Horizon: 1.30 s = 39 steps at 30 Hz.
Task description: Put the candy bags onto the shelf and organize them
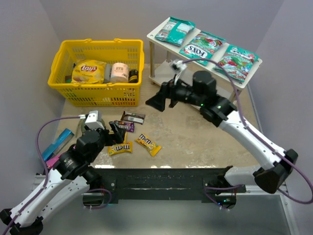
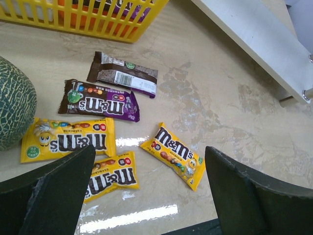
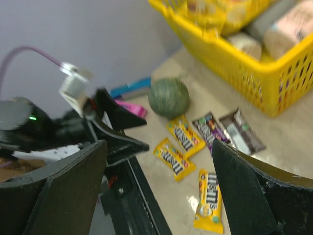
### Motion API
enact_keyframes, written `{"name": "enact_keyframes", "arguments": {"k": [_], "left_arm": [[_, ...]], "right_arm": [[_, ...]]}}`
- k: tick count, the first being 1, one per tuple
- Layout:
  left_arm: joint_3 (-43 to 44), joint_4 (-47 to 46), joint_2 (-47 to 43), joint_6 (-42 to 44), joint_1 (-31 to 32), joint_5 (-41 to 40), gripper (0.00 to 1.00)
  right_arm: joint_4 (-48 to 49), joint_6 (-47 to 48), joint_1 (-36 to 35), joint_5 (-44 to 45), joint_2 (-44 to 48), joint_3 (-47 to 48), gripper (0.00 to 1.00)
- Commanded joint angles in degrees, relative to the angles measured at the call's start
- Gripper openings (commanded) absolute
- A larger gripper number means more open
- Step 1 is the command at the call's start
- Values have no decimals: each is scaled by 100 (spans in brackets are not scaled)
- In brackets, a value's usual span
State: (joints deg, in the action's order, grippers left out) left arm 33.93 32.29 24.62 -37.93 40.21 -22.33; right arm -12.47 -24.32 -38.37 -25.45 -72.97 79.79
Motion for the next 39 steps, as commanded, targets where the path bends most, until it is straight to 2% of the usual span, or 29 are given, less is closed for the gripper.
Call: {"name": "enact_keyframes", "arguments": {"k": [1,7,11,17,18,21,24,30,36,37,39], "left_arm": [[34,-162,69,49,-13,-53,99],[-9,-241,139,58,-13,9,99],[-115,-504,315,260,-13,351,100],[-176,-750,1096,226,-4,659,100],[-246,-942,1202,138,-13,973,99],[-562,-1986,1641,-205,-13,1388,94],[-931,-2655,1976,-399,-13,1529,85],[-1292,-3359,2468,-399,-13,1503,71],[-1565,-3967,2714,-417,-13,1582,63],[-1583,-4011,2802,-399,-13,1600,61],[-1626,-4178,2925,-373,-13,1644,58]], "right_arm": [[-46,226,-408,586,-208,-630,89],[393,120,-636,489,-525,-1878,85],[772,15,-715,532,-841,-2502,83],[1106,181,-812,813,-1921,-2600,75],[1106,208,-812,892,-2053,-2574,72],[1203,287,-812,1112,-2554,-2460,67],[1221,348,-812,1183,-2845,-2389,63],[1414,331,-812,1148,-3056,-2547,54],[1528,270,-812,1113,-3013,-2740,44],[1519,278,-812,1104,-3030,-2758,39],[1493,296,-812,1043,-3048,-2767,35]]}}
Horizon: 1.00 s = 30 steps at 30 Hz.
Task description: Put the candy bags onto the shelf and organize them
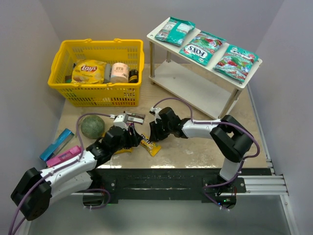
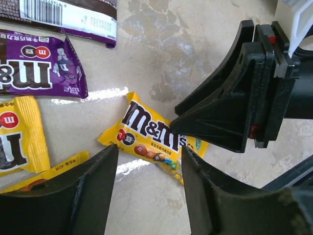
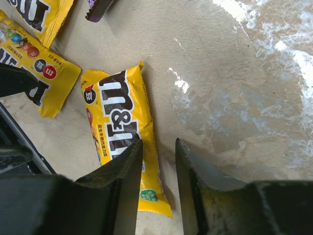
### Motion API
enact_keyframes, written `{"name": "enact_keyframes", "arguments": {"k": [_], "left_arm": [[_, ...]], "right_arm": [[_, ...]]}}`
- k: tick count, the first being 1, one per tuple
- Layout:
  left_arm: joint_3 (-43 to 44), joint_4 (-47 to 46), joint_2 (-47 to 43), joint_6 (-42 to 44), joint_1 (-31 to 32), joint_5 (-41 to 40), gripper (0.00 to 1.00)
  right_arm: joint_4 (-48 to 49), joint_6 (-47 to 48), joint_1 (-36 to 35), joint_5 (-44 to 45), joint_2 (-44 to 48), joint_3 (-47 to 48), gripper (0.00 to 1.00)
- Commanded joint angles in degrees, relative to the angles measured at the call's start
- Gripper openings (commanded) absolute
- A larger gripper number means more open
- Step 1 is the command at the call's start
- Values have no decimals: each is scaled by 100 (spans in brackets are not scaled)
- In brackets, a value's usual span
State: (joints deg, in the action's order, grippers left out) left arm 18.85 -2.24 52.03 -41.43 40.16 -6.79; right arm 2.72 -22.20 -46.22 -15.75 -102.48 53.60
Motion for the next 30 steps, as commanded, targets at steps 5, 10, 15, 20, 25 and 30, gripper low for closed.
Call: {"name": "enact_keyframes", "arguments": {"k": [5,10,15,20,25,30], "left_arm": [[-268,-1233,632,30,-8,256,56],[-409,-1709,1036,91,-8,336,53],[-216,-1675,1563,179,-8,248,44],[-30,-1481,2144,188,0,239,35],[-145,-1490,2197,144,36,169,33],[-215,-1472,2197,74,44,64,33]], "right_arm": [[9,58,-28,-42,26,-236,42],[123,-13,-28,-130,237,-350,59],[106,22,-28,-227,140,-351,59],[44,49,-28,-271,0,-395,54],[132,-74,-28,-332,35,-552,48],[299,-329,-28,-473,87,-693,31]]}}
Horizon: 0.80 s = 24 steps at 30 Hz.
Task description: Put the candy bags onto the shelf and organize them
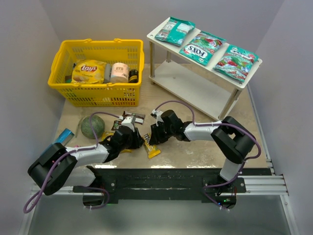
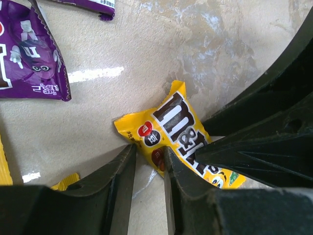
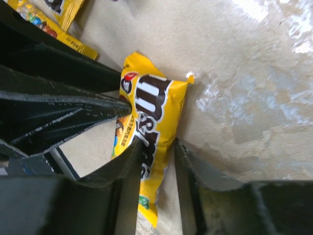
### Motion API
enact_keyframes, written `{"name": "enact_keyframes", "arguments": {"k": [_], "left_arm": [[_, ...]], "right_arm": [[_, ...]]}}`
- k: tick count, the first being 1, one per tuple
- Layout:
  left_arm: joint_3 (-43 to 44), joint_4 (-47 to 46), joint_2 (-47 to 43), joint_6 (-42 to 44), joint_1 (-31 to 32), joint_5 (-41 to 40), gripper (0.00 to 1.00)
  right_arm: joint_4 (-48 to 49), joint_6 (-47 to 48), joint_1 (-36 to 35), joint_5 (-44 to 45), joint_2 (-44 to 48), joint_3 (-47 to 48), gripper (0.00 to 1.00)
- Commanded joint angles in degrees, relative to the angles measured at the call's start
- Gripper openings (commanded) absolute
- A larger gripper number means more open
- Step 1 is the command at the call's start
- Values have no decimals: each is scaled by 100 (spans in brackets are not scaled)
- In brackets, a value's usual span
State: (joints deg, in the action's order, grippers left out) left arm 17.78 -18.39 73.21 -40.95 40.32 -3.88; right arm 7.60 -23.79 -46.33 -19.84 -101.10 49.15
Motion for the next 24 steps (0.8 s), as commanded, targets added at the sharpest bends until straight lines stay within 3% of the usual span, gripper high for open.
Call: {"name": "enact_keyframes", "arguments": {"k": [1,3,6,10,18,24], "left_arm": [[-108,152,71,8,38,-236,33],[-91,195,10,-10,38,-262,33],[-38,345,-235,-27,38,-359,34],[137,818,-789,-27,38,-570,40],[1033,2567,-2414,104,38,-956,65],[1921,4087,-3206,254,38,-1430,72]], "right_arm": [[-171,-274,-17,-73,-42,-282,21],[-188,-380,-17,-3,-41,-274,8],[-215,-495,-17,138,-6,-265,0],[-285,-591,-17,287,99,-212,0],[-741,-618,-17,770,862,121,0],[-1146,-636,9,1798,1329,674,0]]}}
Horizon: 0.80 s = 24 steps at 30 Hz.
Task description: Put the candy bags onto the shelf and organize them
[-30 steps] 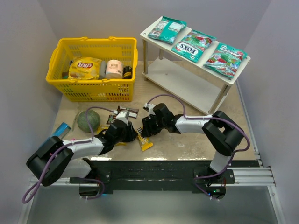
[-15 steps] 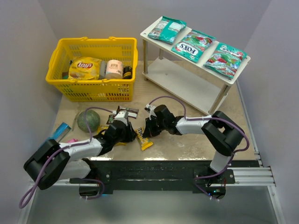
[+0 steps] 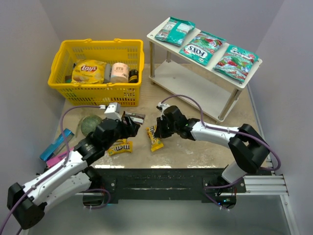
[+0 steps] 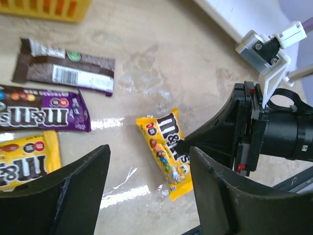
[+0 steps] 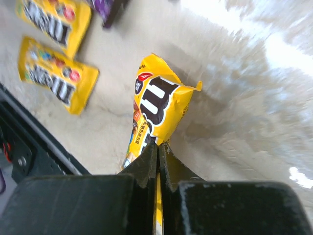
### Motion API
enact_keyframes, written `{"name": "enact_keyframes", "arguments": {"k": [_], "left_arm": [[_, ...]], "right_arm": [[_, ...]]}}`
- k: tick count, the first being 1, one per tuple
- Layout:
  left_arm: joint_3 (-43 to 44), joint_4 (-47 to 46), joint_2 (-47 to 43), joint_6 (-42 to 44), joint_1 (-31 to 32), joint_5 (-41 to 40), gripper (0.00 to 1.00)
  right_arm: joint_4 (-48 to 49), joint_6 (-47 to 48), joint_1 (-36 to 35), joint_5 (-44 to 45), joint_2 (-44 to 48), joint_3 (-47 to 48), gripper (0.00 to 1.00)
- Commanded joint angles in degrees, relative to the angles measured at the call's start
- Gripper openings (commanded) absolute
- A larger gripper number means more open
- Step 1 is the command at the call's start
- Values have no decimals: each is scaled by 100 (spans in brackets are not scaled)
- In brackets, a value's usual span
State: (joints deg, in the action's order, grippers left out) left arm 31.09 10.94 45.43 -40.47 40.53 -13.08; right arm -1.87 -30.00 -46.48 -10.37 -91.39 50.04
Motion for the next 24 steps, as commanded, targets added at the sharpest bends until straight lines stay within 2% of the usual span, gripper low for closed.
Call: {"name": "enact_keyframes", "arguments": {"k": [1,7,11,14,19,24], "left_arm": [[687,1504,-525,215,16,-598,72],[1171,2639,-1325,180,7,-1274,75],[1197,3159,-1774,40,16,-1574,78],[1013,3011,-2308,21,16,-1549,79],[952,2958,-2618,83,16,-1662,81],[881,2923,-2680,100,16,-1698,83]], "right_arm": [[-209,-15,42,992,385,664,0],[160,-550,376,1143,79,1043,0],[1168,-1279,622,1063,-281,1069,0],[1845,-1885,693,1397,-527,1043,0],[2155,-2071,763,2336,-897,1473,0],[2726,-2624,1061,2523,-1204,1526,0]]}}
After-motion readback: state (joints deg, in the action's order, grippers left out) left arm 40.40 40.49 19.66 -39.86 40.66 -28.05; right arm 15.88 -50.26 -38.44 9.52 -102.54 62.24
